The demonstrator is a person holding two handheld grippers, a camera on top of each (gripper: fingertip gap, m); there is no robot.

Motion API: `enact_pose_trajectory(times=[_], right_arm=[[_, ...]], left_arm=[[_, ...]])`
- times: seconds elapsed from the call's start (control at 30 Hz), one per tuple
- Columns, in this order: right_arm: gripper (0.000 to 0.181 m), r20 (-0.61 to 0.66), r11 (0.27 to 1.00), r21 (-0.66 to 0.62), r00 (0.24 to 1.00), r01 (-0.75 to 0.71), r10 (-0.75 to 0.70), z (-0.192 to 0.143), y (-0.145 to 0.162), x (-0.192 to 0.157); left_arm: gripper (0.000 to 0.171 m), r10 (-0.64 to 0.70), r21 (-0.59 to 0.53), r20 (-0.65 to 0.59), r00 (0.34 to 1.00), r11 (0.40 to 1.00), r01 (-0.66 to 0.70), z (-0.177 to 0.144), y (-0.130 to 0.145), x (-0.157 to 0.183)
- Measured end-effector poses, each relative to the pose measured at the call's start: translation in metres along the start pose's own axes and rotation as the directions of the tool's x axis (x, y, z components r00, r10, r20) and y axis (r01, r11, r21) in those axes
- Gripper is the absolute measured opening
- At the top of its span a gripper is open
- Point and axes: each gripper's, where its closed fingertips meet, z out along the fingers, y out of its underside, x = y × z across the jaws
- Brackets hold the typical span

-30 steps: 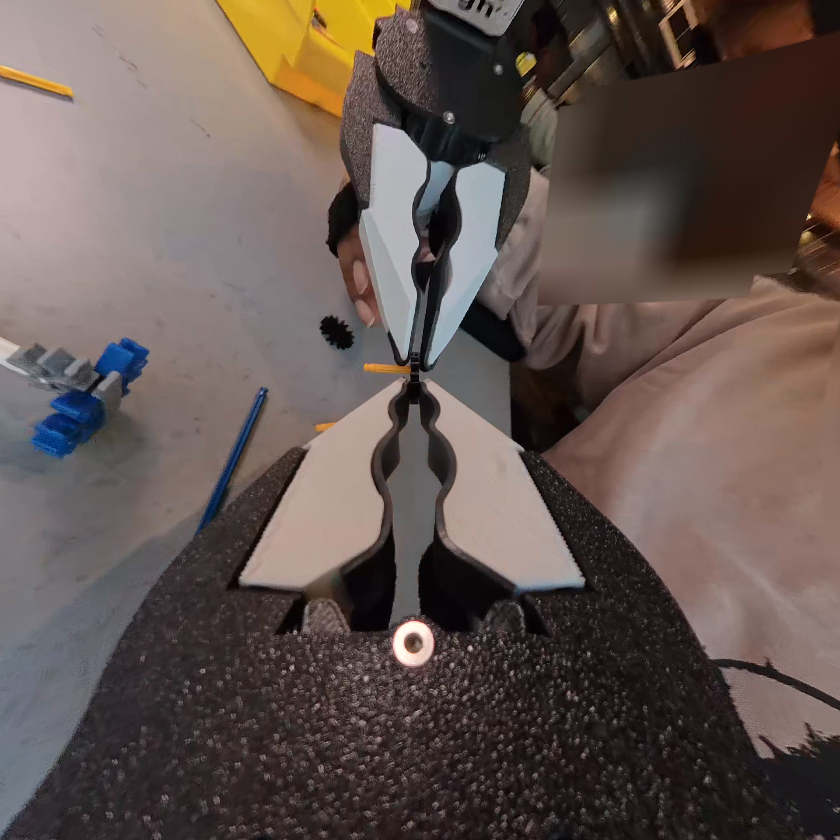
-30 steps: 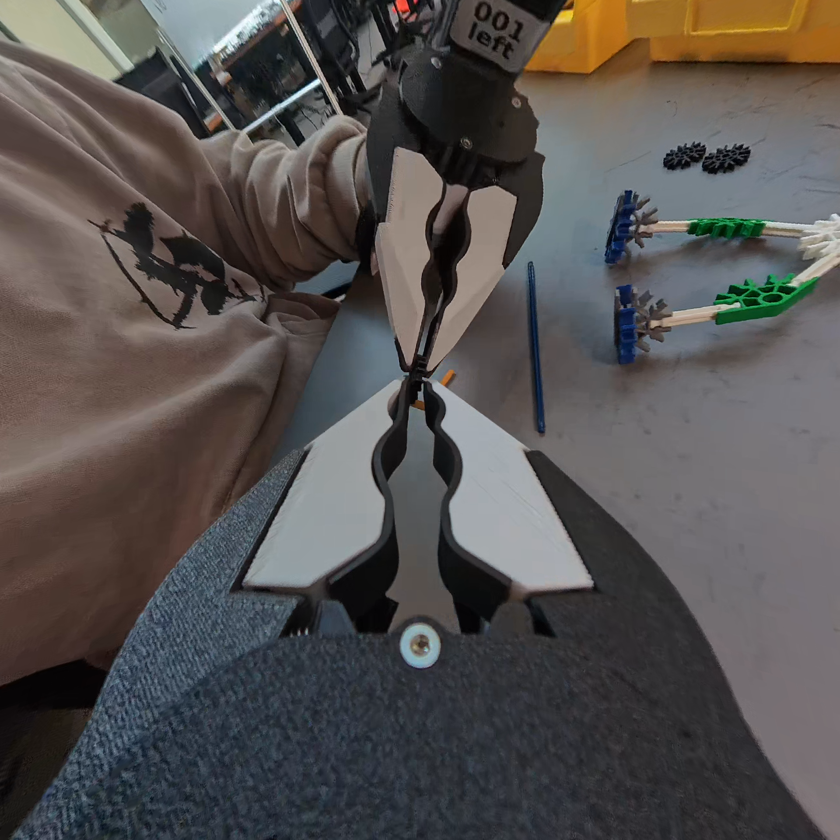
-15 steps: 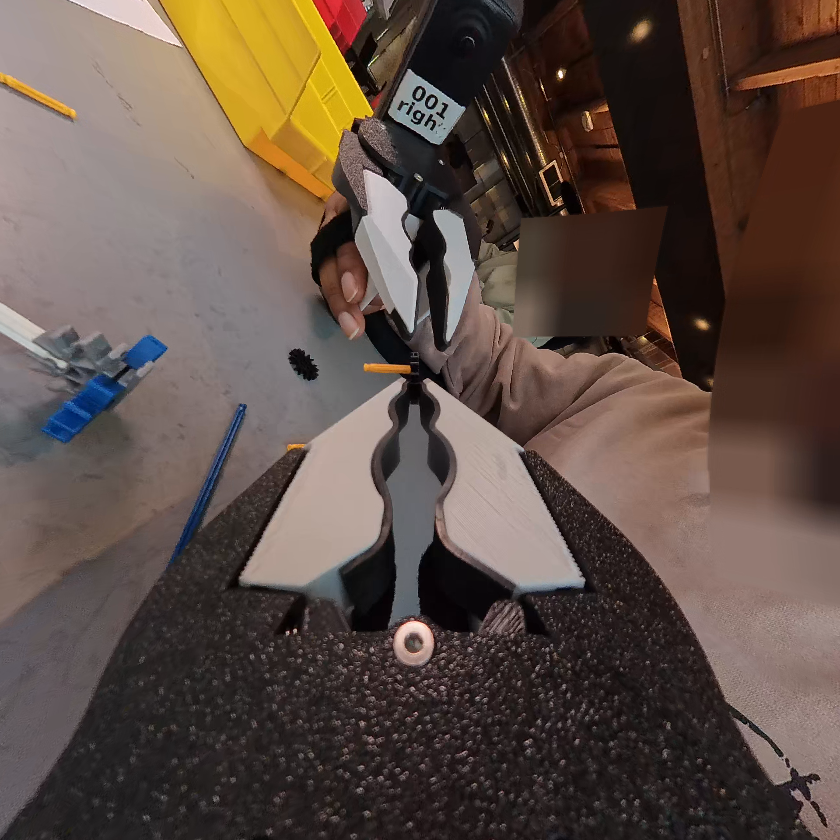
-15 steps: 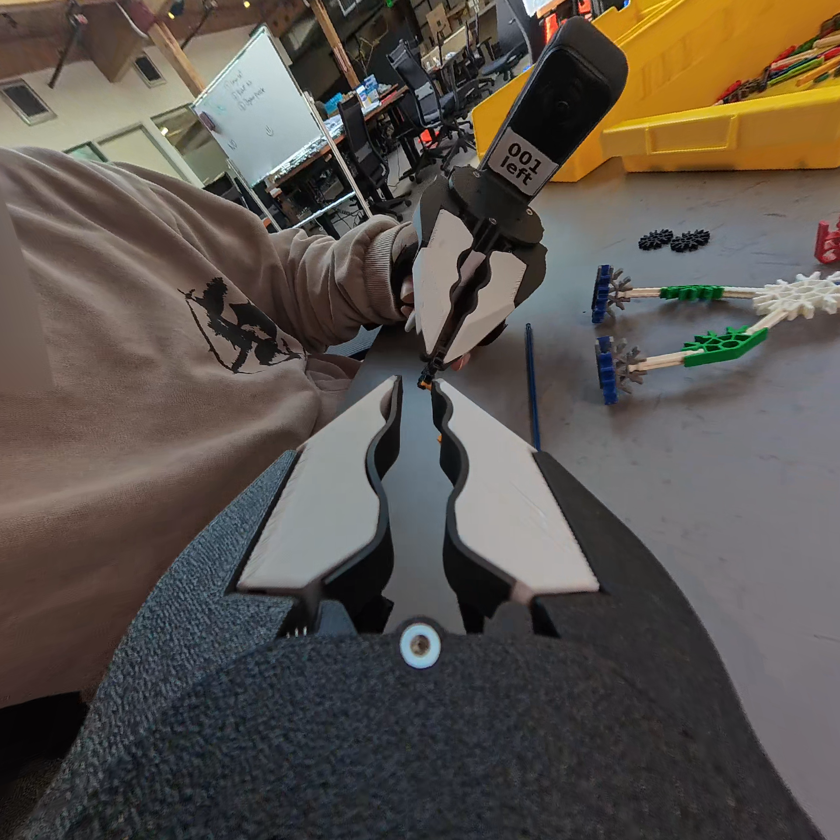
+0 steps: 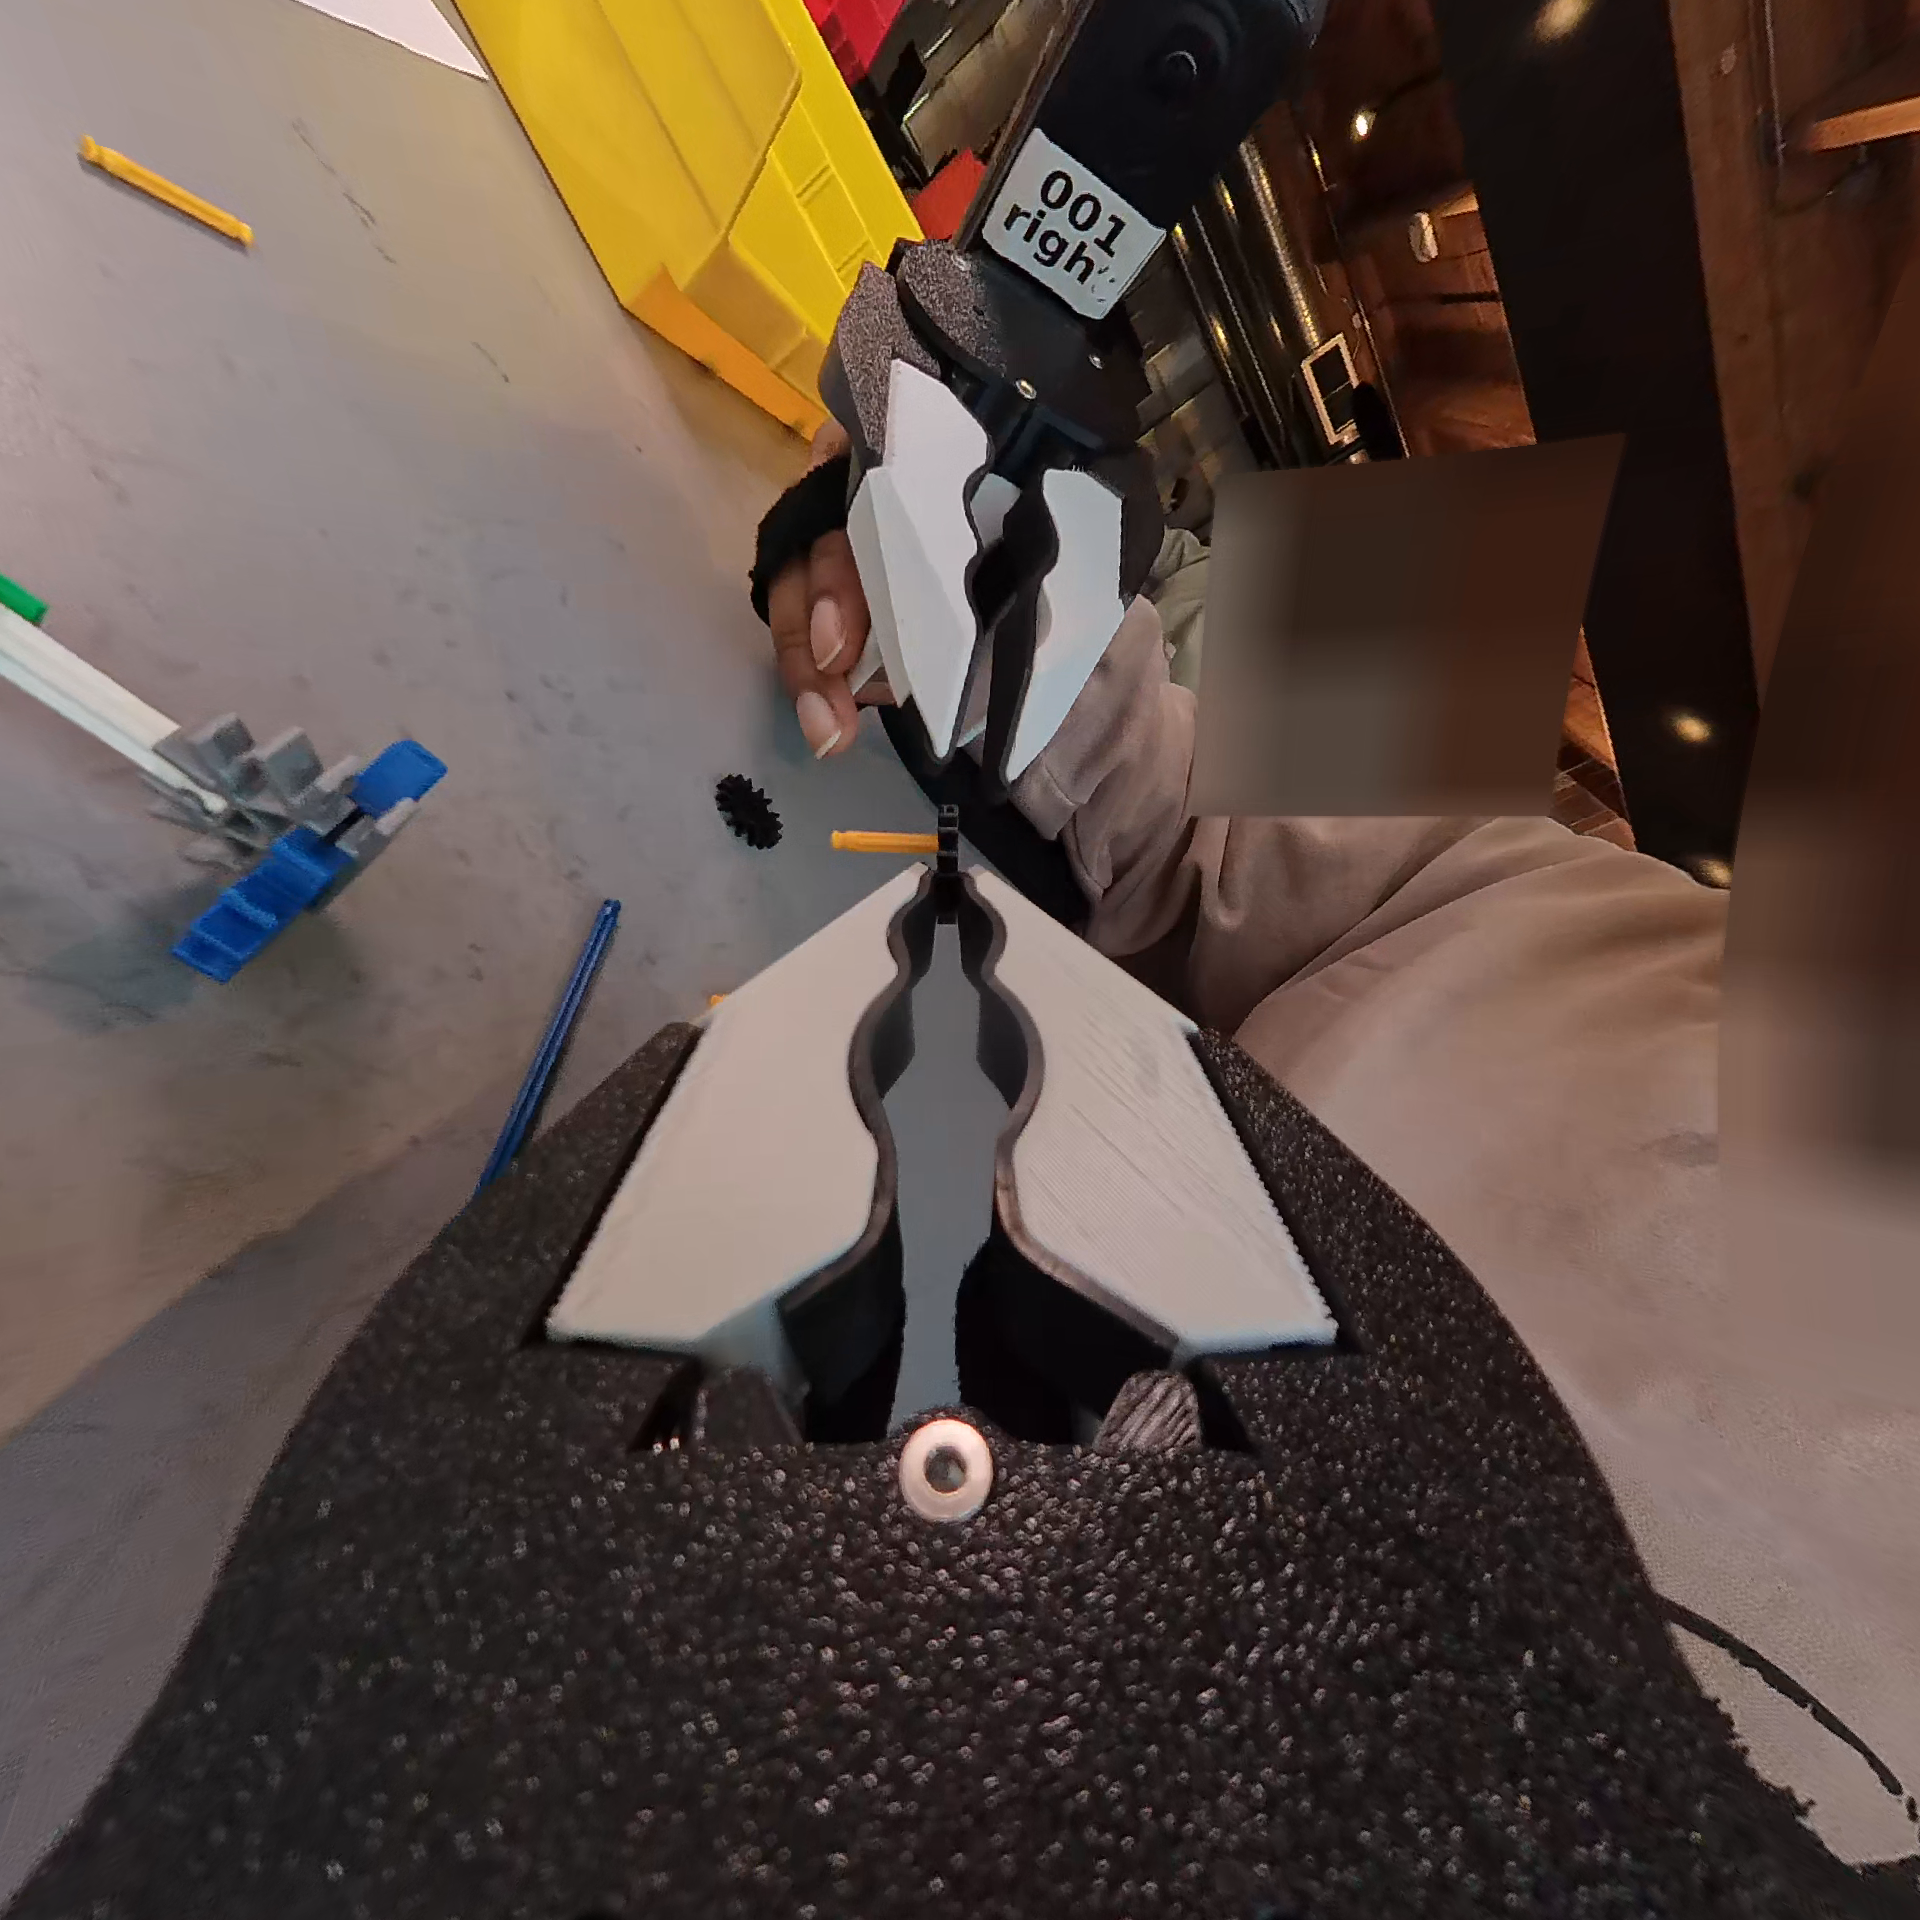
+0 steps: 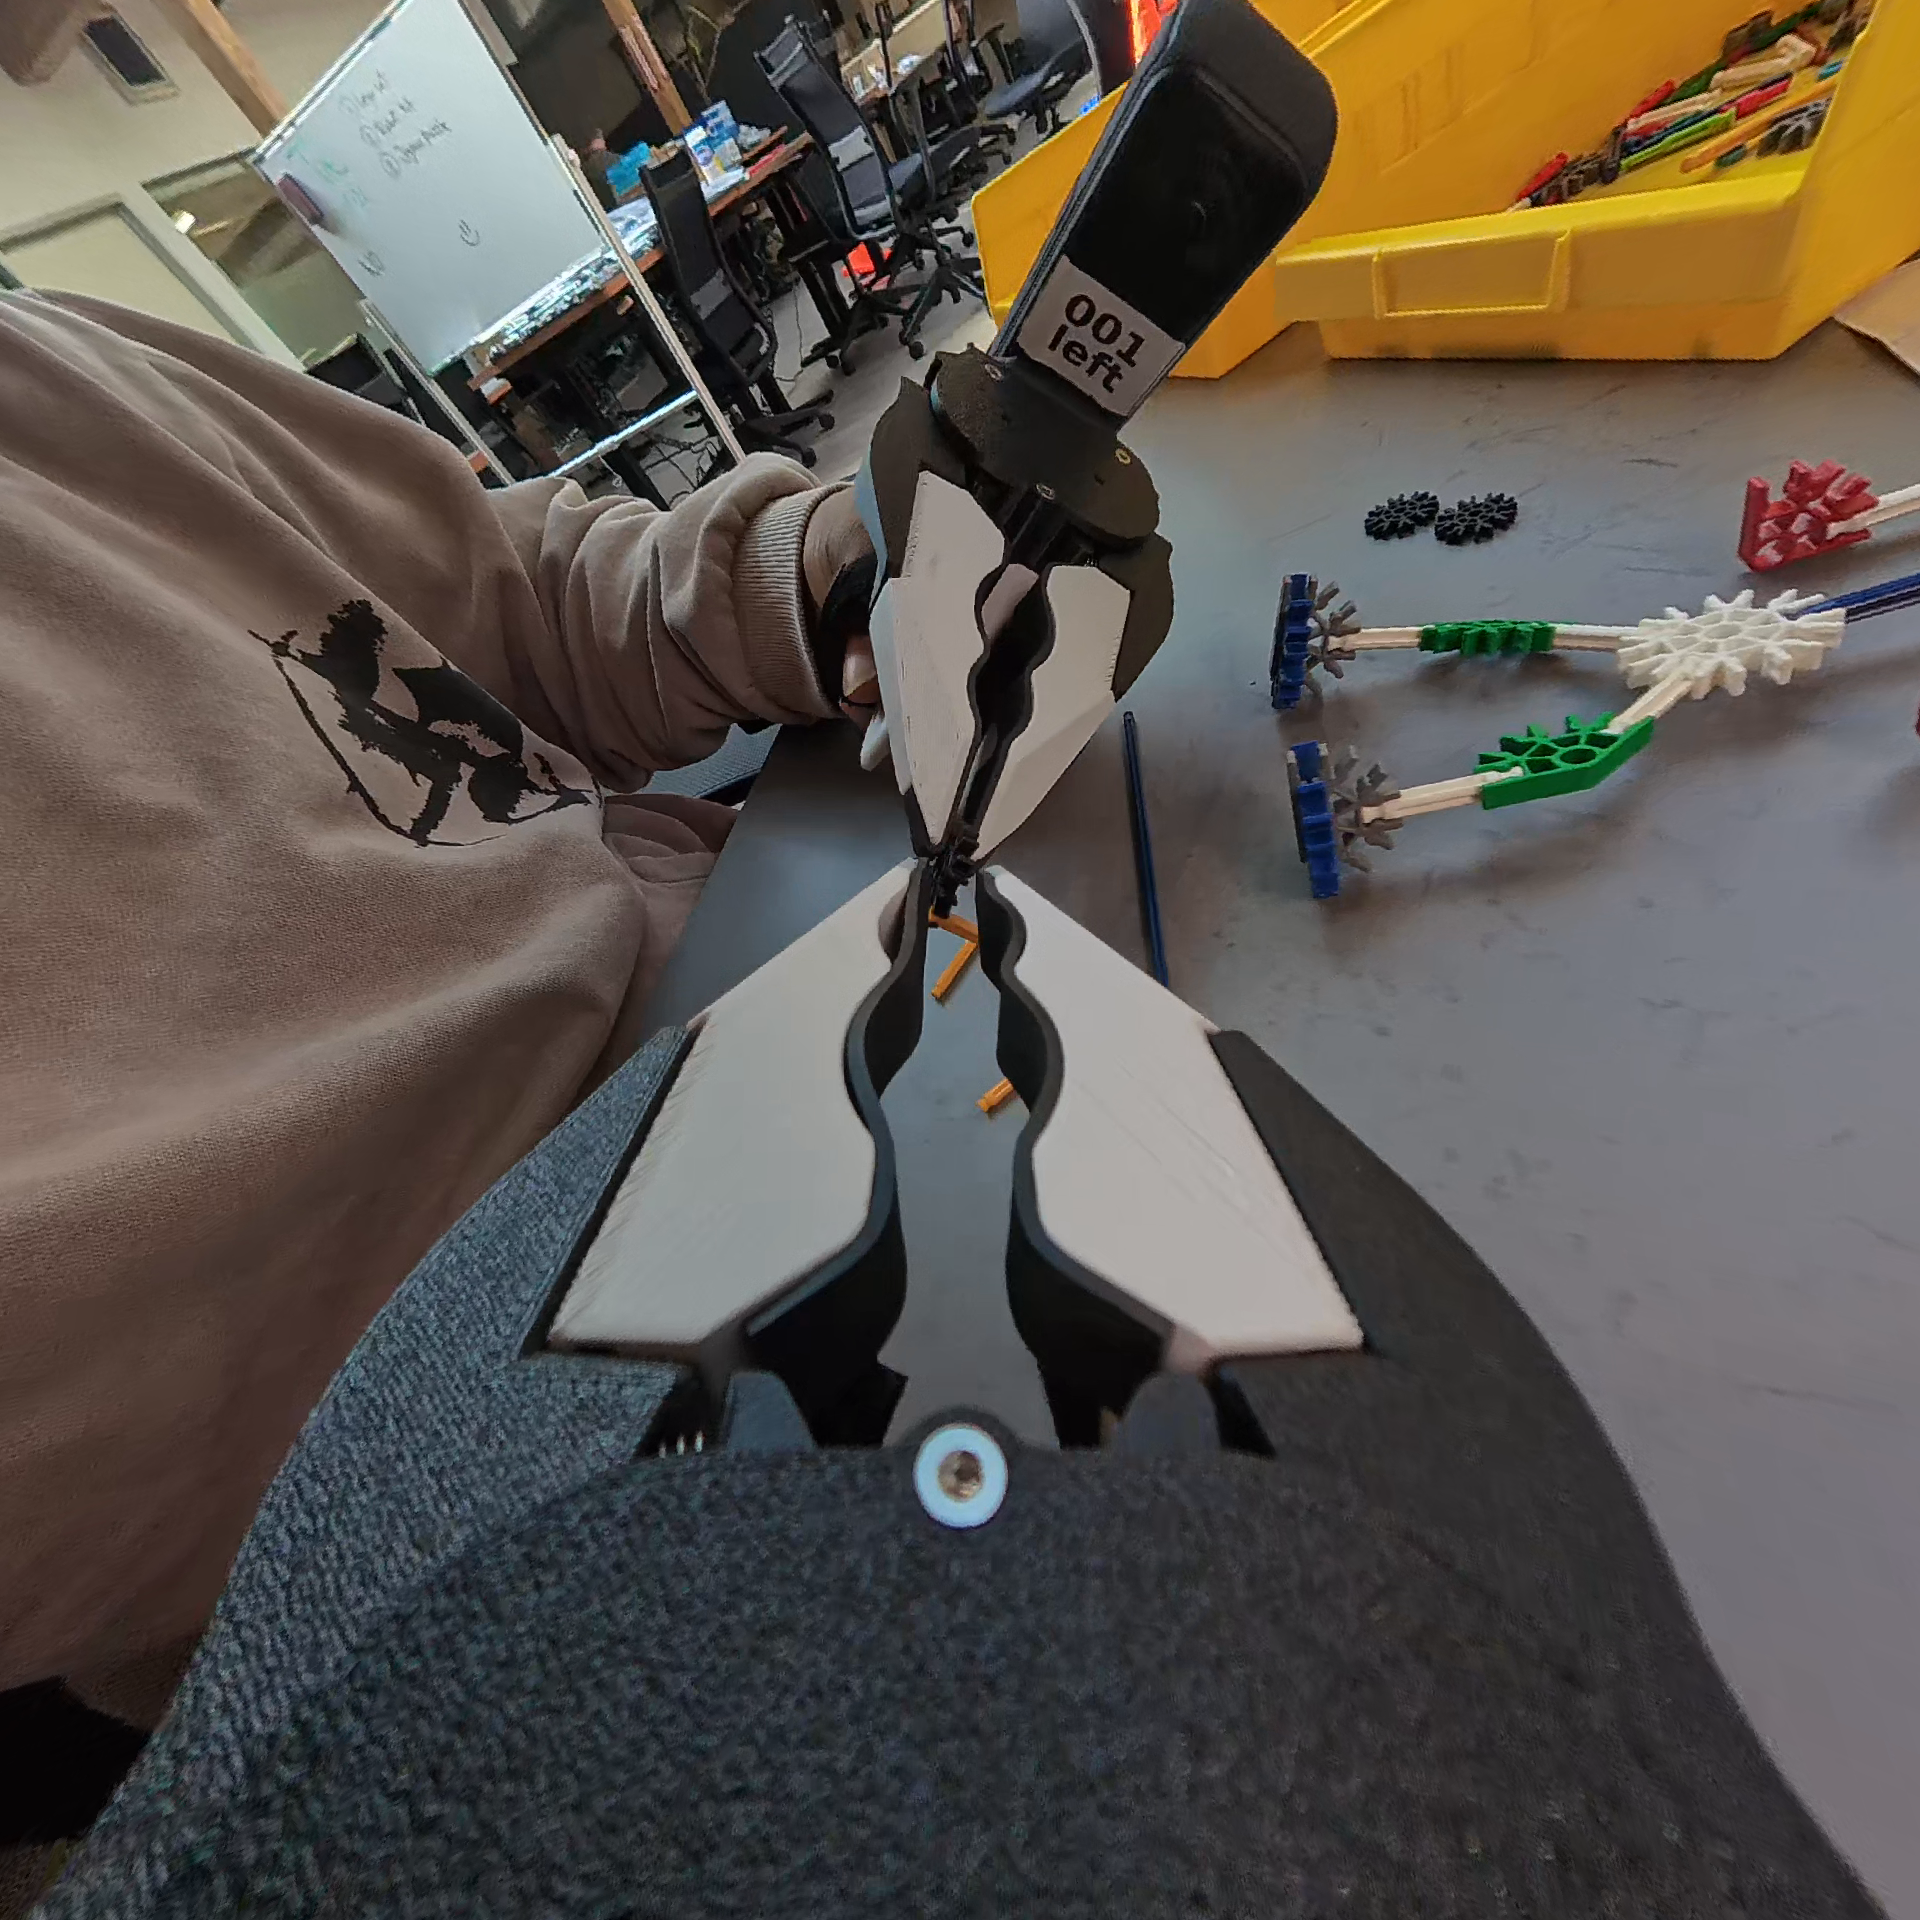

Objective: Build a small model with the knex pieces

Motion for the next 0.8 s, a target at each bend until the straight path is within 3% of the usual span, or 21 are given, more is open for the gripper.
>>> enact_pose_trajectory(times=[0.47,0.63,0.8], right_arm=[[0.004,-0.013,0.996,-0.082,0.999,0.033,-0.034,0.007,0.013,-0.005],[0.002,-0.043,0.985,-0.154,0.995,0.077,-0.084,0.008,0.023,-0.003],[0.002,-0.1,0.966,-0.217,0.981,0.14,-0.164,0.012,0.03,0.002]], left_arm=[[0.002,0.184,-0.059,0.082,0.98,0.982,-0.179,0.007,0.006,0.001],[0.003,0.311,-0.203,0.157,0.937,0.939,-0.278,0.011,0.015,-0.006],[0.003,0.509,-0.399,0.18,0.842,0.82,-0.41,0.011,0.022,-0.017]])
